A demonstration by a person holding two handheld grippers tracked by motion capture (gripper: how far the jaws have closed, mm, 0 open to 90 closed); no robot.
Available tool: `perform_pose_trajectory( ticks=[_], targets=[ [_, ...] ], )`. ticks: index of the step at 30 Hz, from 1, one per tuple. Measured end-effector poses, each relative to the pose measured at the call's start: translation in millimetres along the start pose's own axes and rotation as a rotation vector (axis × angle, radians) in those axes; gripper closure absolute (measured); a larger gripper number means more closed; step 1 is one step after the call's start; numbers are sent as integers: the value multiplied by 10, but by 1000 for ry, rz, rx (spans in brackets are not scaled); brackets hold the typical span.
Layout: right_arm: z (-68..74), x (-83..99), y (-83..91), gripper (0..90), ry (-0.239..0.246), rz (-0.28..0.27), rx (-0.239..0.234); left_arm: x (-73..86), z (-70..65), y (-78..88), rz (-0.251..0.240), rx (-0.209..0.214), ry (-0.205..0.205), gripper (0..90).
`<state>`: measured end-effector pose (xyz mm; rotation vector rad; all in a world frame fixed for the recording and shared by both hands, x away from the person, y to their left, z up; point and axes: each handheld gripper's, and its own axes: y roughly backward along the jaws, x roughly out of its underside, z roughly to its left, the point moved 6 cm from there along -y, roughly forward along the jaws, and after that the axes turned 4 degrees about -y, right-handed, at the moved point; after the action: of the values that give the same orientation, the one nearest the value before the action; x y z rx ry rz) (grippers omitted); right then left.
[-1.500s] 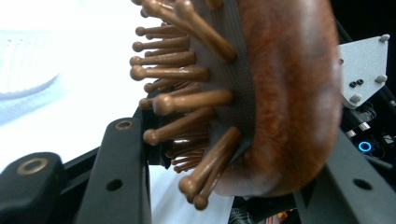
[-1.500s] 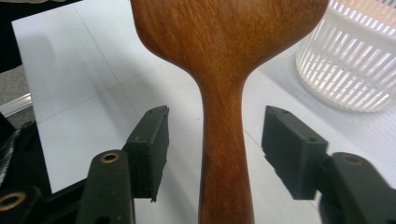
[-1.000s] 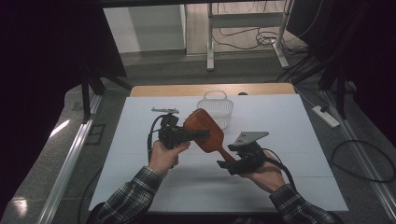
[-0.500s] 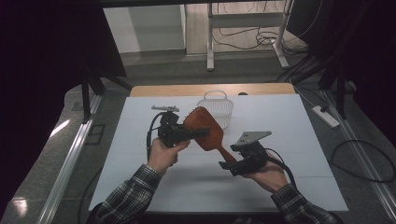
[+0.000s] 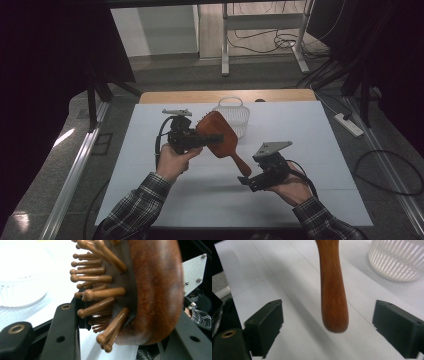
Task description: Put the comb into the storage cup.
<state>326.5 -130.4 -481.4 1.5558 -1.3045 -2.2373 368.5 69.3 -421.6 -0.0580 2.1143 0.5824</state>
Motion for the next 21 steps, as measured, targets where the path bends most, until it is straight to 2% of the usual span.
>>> perform_pose_trajectory(
  ticks=[13, 21],
  targets=[
    [-21, 54, 47, 30, -12, 14, -21, -62, 32, 54, 3, -33, -17, 540],
    [-55, 94, 77, 0, -13, 13, -5, -95, 53, 87, 0, -48, -23, 540]
  ],
)
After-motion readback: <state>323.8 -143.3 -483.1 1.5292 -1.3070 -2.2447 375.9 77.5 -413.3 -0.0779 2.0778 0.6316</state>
